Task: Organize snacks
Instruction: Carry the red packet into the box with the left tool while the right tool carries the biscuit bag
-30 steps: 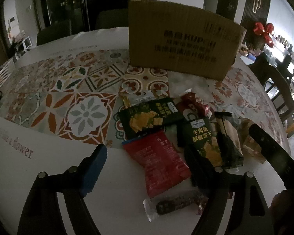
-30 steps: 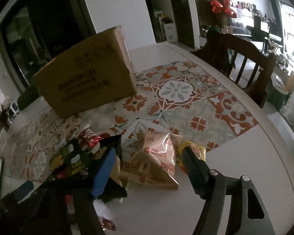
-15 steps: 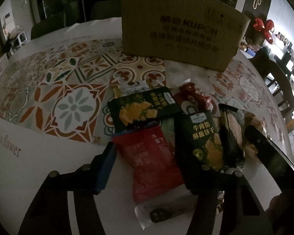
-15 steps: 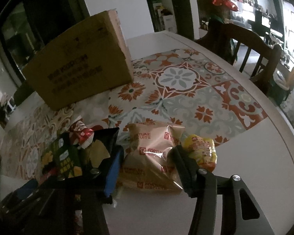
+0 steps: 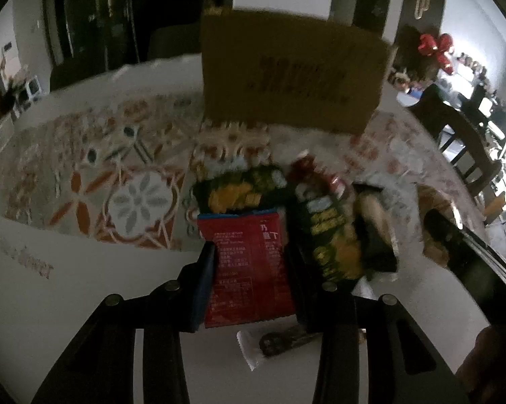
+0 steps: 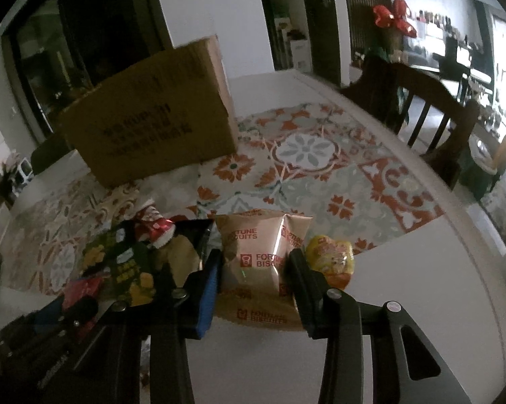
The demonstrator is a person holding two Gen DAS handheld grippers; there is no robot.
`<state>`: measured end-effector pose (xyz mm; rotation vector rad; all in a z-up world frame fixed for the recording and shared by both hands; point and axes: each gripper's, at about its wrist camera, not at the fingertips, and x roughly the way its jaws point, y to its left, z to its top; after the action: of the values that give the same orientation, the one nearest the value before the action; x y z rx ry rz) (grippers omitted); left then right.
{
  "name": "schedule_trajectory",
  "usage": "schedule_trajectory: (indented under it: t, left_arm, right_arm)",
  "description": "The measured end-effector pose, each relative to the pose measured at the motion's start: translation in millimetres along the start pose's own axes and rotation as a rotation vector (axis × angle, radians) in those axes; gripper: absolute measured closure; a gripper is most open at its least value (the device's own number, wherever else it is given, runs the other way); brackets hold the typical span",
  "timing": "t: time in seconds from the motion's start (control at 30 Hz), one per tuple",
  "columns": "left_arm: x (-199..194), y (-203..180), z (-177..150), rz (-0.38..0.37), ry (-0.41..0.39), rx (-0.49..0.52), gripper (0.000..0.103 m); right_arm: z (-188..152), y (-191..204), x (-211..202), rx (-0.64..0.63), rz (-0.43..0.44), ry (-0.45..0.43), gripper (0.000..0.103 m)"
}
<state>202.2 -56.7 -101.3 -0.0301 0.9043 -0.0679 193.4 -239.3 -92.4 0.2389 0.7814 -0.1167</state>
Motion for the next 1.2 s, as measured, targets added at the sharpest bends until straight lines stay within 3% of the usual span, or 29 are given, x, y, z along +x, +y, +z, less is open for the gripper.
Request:
schedule_trajectory:
  t: [0.47,0.63,0.97,1.2]
  left_arm:
    - [-68,-2,52,-0.097,-0.253,0.100,0.063]
    - [-84,-6,70,-0.114,-0.322,0.136,0.063]
    - [-92,-6,130,-0.160,-0.379,0.169,0.063]
    - [-83,-5,177,-0.178,-0.402,0.187,0.063]
  right_arm:
    - [31,26,-58,-0.079,0.165,-0.092,0.062]
    - [50,28,-75,-0.094,0.175,-0.119,0.062]
    - [118,46,-76,-0.151,0.215,-0.242,0.062]
    - [158,65,-47,-0.193,0.274,-0.200,0.061]
